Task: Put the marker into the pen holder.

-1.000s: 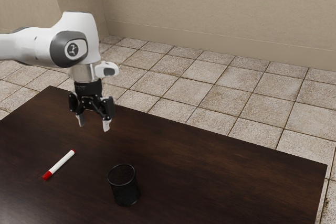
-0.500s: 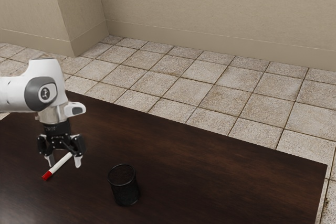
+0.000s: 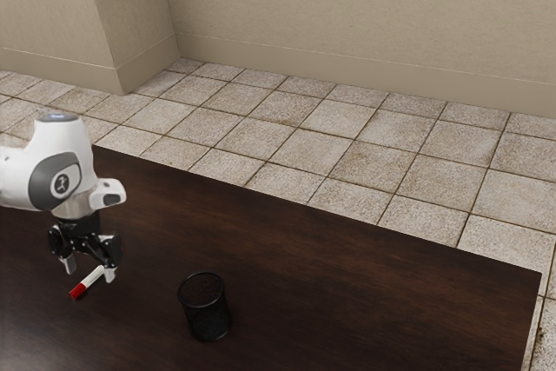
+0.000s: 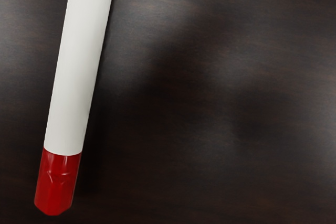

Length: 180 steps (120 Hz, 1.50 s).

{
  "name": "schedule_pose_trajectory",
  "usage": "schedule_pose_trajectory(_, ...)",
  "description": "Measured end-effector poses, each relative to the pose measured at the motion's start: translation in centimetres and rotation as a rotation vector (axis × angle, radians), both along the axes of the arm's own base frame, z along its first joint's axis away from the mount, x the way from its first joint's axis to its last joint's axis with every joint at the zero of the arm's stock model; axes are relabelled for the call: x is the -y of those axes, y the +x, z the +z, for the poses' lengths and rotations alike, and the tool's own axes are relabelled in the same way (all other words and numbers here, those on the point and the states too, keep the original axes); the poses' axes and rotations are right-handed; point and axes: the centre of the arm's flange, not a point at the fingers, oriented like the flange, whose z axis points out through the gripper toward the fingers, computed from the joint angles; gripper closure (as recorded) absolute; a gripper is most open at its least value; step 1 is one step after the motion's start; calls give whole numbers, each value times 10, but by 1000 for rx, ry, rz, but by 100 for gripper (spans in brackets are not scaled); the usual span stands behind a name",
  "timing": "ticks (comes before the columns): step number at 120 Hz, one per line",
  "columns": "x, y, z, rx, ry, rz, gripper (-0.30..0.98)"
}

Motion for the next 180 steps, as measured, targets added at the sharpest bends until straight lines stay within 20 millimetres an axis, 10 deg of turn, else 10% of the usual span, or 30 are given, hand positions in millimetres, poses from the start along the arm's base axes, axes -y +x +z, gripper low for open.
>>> schedule_pose_trajectory(126, -50, -11, -45, 129, 52, -155, 52)
schedule_pose_trajectory(180, -16, -10, -49, 144, 52, -244, 70)
